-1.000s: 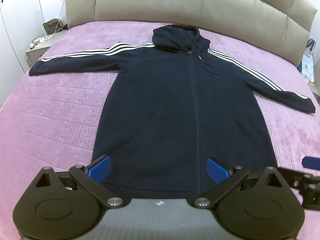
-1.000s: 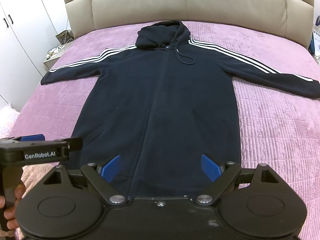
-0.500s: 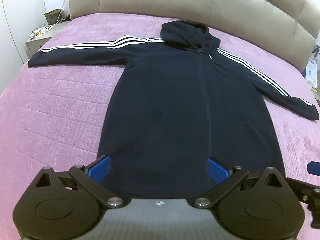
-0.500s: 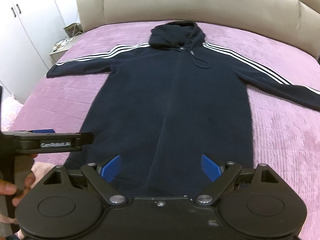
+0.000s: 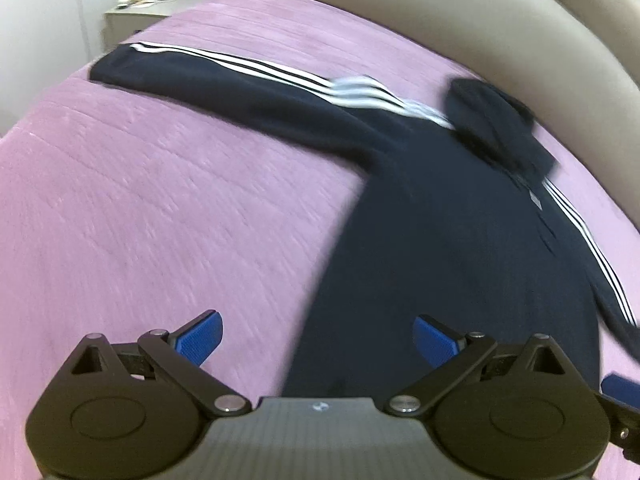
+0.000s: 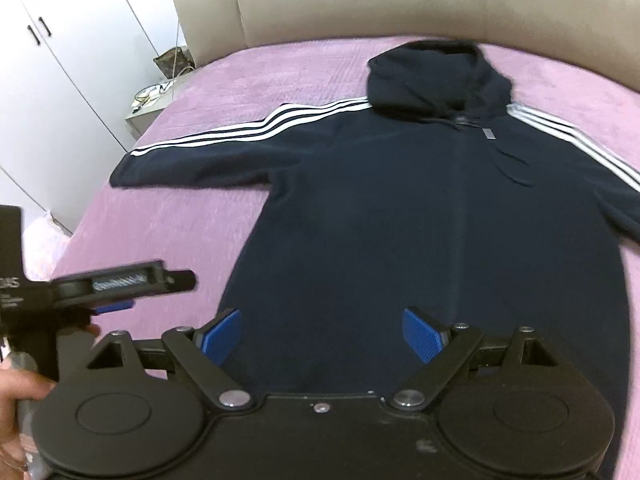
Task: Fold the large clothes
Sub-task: 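Grasp the striped sleeve cuff with the left gripper and lift it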
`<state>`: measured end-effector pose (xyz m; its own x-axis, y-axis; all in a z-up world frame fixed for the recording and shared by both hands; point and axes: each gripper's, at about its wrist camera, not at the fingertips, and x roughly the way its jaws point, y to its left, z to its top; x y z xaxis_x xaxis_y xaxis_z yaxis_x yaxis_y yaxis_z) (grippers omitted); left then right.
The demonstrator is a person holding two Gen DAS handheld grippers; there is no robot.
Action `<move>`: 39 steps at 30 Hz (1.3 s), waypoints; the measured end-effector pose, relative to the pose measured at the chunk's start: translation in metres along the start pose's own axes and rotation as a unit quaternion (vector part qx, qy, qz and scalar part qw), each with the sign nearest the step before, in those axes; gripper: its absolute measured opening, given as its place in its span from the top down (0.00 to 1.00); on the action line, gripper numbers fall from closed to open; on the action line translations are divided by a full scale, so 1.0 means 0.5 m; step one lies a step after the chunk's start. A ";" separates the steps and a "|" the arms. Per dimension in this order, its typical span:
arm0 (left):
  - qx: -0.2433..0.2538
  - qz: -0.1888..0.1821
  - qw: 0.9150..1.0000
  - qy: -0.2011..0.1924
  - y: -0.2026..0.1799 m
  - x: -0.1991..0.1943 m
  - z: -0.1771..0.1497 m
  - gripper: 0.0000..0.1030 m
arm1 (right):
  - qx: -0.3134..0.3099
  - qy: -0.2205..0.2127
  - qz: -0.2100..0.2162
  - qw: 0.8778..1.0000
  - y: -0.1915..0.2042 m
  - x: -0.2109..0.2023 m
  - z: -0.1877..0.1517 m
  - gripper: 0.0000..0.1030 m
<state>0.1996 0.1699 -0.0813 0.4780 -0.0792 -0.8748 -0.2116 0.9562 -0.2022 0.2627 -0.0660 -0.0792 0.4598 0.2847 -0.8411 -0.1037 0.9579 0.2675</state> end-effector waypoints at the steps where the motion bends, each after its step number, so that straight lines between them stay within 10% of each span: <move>1: -0.008 0.008 1.000 -0.004 0.013 0.016 0.023 0.01 | -0.001 0.001 -0.001 1.000 0.001 0.032 0.021 0.00; 8: -0.110 0.058 0.992 -0.037 0.157 0.140 0.207 0.03 | -0.011 0.003 -0.025 1.000 0.015 0.260 0.177 0.00; 19: -0.279 0.011 0.959 -0.040 0.405 0.313 0.393 0.01 | 0.054 -0.028 -0.066 0.996 0.005 0.486 0.351 0.00; 26: -0.269 0.034 0.958 -0.093 0.453 0.368 0.493 0.00 | 0.027 -0.044 -0.134 0.990 0.044 0.553 0.366 0.00; 28: -0.254 0.052 0.959 -0.112 0.449 0.376 0.504 0.17 | -0.003 -0.052 -0.148 0.988 0.066 0.544 0.323 0.00; 29: -0.243 0.103 0.957 -0.122 0.437 0.372 0.504 0.57 | -0.017 -0.059 -0.150 0.987 0.077 0.536 0.299 0.00; 32: -0.212 0.108 0.959 -0.154 0.413 0.364 0.486 0.93 | -0.049 -0.070 -0.149 0.985 0.098 0.507 0.227 0.00; 39: -0.215 0.143 0.935 -0.242 0.370 0.316 0.460 0.94 | -0.067 -0.084 -0.123 0.987 0.078 0.448 0.122 0.00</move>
<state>0.4322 0.3991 -0.1555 0.6575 0.3993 -0.6390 -0.6637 0.7084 -0.2402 0.4155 0.0328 -0.2288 0.6237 0.0441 -0.7805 -0.0813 0.9966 -0.0087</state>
